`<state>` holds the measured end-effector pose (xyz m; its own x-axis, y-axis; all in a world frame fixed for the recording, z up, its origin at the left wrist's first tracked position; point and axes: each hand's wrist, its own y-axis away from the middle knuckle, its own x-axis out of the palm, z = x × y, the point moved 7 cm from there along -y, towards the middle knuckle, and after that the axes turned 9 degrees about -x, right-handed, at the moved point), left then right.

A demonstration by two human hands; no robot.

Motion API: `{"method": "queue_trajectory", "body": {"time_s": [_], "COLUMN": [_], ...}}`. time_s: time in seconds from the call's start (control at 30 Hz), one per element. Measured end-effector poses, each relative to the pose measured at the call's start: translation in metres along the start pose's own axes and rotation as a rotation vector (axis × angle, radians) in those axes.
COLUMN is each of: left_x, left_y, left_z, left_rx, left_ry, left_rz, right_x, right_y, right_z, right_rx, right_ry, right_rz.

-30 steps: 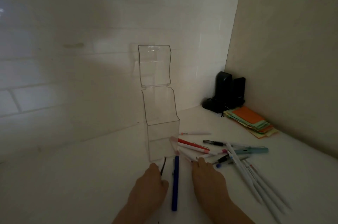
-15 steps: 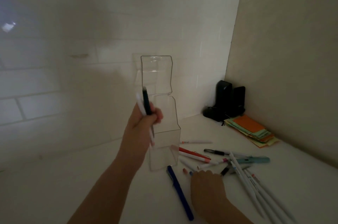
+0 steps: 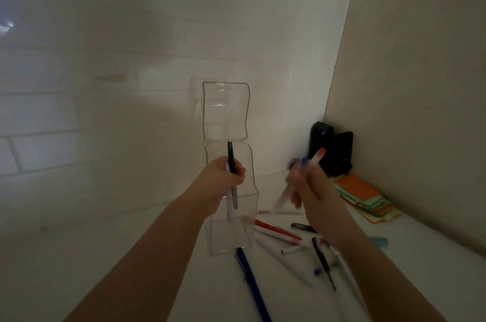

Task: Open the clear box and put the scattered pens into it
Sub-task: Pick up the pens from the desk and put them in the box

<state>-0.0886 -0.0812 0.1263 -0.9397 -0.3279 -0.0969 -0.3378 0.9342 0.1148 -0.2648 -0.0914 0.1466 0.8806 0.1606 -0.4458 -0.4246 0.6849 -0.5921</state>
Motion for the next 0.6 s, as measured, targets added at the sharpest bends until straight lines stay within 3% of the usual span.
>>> {"method": "queue_trajectory", "body": {"time_s": [0.1, 0.23, 0.33, 0.43, 0.53, 0.6], "left_x": [0.003, 0.0, -0.014, -0.016, 0.005, 0.029], "left_y": [0.003, 0.005, 0.017, 0.045, 0.068, 0.071], "left_z": [-0.003, -0.001, 0.002, 0.008, 0.027, 0.052], "left_rx": [0.055, 0.146, 0.275, 0.493, 0.645, 0.641], "left_ry": [-0.048, -0.232, -0.163, -0.24, -0.416, -0.616], "left_rz": [0.009, -0.103, -0.28, -0.378, -0.288, -0.048], "right_x": [0.007, 0.025, 0.046, 0.063, 0.066, 0.053], "right_y": [-0.025, -0.043, -0.049, -0.044, -0.036, -0.034], "right_z": [0.018, 0.021, 0.007, -0.01, -0.019, -0.02], "right_rx": [-0.092, -0.097, -0.006, 0.046, 0.039, 0.057], "right_ry": [-0.142, -0.09, 0.01, 0.121, 0.122, 0.093], "right_rz": [-0.082, -0.113, 0.018, 0.157, 0.201, 0.18]}}
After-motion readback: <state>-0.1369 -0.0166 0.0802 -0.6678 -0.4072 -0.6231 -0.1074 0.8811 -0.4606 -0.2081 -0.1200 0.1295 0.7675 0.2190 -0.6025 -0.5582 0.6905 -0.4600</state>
